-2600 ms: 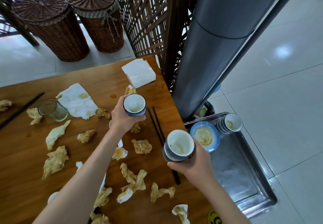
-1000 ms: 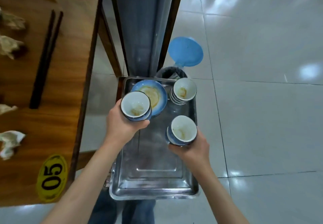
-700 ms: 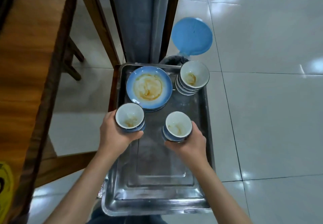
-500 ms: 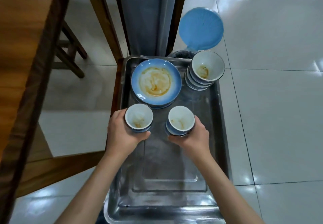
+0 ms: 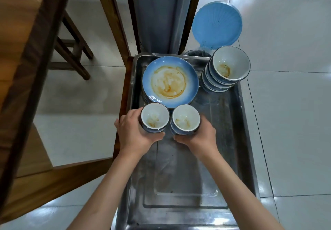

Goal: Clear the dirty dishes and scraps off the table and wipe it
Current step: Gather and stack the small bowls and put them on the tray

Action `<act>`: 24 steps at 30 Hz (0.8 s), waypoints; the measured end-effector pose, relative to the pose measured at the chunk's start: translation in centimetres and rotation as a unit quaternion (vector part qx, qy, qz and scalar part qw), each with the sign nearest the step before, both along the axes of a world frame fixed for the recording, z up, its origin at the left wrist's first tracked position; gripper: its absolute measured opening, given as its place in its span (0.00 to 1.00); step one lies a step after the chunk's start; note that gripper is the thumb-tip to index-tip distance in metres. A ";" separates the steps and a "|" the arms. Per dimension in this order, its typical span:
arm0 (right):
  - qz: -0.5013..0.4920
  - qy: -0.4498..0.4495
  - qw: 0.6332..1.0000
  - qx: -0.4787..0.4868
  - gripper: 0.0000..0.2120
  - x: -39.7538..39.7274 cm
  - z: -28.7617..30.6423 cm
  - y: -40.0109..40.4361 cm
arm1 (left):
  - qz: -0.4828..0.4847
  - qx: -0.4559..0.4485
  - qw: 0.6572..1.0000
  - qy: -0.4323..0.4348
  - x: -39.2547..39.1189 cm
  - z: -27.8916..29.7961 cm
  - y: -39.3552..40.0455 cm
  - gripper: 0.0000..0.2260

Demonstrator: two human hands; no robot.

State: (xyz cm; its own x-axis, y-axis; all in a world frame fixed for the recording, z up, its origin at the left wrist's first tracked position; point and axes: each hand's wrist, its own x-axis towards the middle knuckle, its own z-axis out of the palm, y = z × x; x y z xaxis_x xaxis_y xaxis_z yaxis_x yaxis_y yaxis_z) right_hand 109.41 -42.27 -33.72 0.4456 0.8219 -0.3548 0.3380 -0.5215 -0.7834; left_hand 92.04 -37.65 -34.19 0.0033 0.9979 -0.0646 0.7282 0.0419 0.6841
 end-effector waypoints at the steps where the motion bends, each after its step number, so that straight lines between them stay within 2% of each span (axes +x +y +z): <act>1: 0.003 0.003 1.000 0.000 0.29 0.0 0.0 0.1 | -0.003 0.000 1.000 0.000 0.0 0.0 0.2 0.35; 18: 0.011 0.035 0.999 -0.008 0.37 -0.2 1.0 -0.2 | -0.037 -0.029 0.999 0.014 -0.6 1.6 0.0 0.38; 24: 0.021 0.049 0.998 -0.016 0.45 -0.2 2.0 -0.8 | -0.052 -0.045 0.997 0.023 -0.7 1.9 -0.2 0.38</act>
State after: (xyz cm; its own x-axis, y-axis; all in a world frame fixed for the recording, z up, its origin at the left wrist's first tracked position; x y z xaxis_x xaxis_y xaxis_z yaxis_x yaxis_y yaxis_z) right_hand 109.20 -43.09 -31.73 0.3728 0.8270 -0.4208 0.2835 -0.5333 -0.7970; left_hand 91.31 -37.83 -32.31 0.1023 0.9823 -0.1569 0.7618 0.0241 0.6474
